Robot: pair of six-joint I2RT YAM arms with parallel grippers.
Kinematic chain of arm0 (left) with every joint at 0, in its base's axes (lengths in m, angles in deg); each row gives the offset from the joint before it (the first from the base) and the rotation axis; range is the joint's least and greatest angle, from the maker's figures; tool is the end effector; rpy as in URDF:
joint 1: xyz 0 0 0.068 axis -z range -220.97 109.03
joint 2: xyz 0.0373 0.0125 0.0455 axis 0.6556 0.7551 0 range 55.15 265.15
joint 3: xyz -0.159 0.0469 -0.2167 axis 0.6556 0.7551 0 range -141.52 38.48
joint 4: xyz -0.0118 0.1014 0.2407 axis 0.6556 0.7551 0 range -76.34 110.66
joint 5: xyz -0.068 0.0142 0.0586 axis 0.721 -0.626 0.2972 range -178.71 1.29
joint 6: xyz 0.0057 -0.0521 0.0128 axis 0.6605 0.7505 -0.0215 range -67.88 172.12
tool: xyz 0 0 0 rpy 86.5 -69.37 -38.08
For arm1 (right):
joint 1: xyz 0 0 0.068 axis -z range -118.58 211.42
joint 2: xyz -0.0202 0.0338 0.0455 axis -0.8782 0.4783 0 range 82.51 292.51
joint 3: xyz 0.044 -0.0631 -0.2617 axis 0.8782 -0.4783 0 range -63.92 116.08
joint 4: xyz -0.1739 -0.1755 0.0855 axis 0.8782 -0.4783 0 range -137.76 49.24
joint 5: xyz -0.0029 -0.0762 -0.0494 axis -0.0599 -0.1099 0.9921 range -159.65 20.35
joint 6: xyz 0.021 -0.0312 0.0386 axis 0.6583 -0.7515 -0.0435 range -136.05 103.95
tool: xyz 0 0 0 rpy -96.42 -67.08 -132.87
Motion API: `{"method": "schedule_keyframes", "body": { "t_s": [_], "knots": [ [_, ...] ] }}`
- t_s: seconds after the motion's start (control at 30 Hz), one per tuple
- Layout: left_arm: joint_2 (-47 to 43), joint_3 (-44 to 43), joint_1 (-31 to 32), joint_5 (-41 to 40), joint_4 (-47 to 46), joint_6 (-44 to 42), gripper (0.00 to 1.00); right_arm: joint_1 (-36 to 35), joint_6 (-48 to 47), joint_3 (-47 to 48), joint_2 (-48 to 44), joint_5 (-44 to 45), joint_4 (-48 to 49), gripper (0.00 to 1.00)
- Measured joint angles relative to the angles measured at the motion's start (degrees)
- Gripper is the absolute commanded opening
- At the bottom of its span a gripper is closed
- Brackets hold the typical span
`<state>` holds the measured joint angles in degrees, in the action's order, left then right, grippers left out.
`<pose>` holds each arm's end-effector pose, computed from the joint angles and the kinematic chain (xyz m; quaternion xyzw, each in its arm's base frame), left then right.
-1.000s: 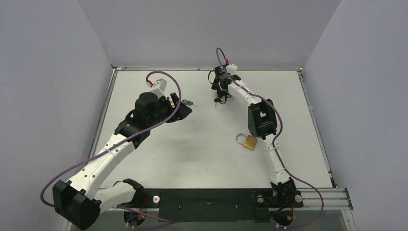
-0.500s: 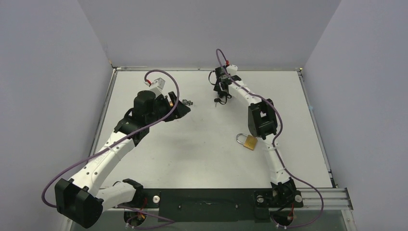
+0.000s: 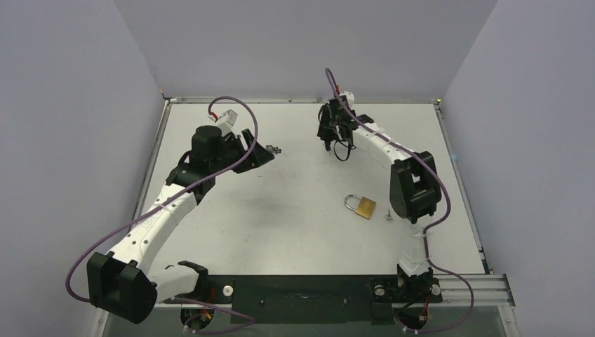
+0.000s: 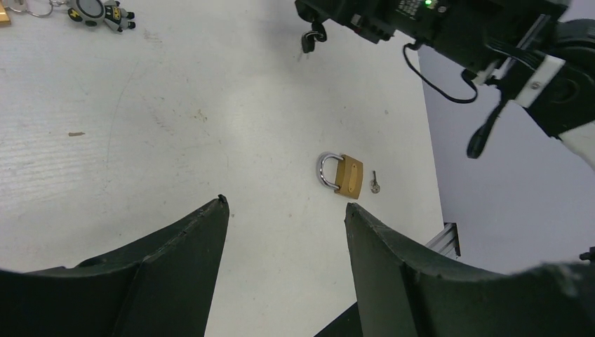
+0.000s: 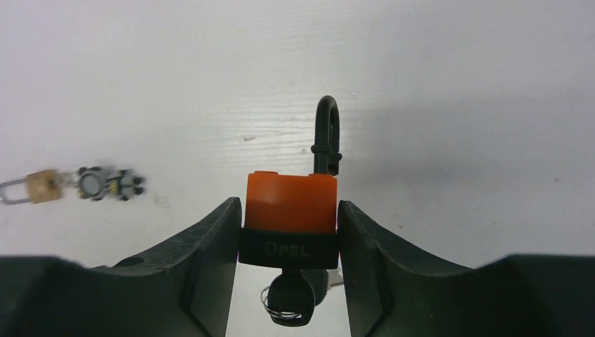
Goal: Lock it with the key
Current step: Pick up the lock from the center of the board.
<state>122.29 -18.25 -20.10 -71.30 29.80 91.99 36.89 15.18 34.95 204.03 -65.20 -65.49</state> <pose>0.2445 -0.1046 0.3232 -0.0604 0.8424 -0.3738 0.3834 0.4390 0.1973 0.2190 0.0684 0.9285 0.1379 0.3379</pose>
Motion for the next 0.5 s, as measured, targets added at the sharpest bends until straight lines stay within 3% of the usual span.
{"method": "schedule_keyframes", "body": {
  "t_s": [0.27, 0.5],
  "knots": [
    [2.8, -3.9, -0.4, 3.1, 0.4, -1.4, 0.59, 0.0, -2.7, -17.1, -20.7, -7.6, 9.4, 0.00],
    [3.2, -6.3, -0.4, 6.9, 1.0, -3.0, 0.59, 0.0, -3.9, -30.7, -34.5, -15.2, 12.2, 0.00]
  ]
}}
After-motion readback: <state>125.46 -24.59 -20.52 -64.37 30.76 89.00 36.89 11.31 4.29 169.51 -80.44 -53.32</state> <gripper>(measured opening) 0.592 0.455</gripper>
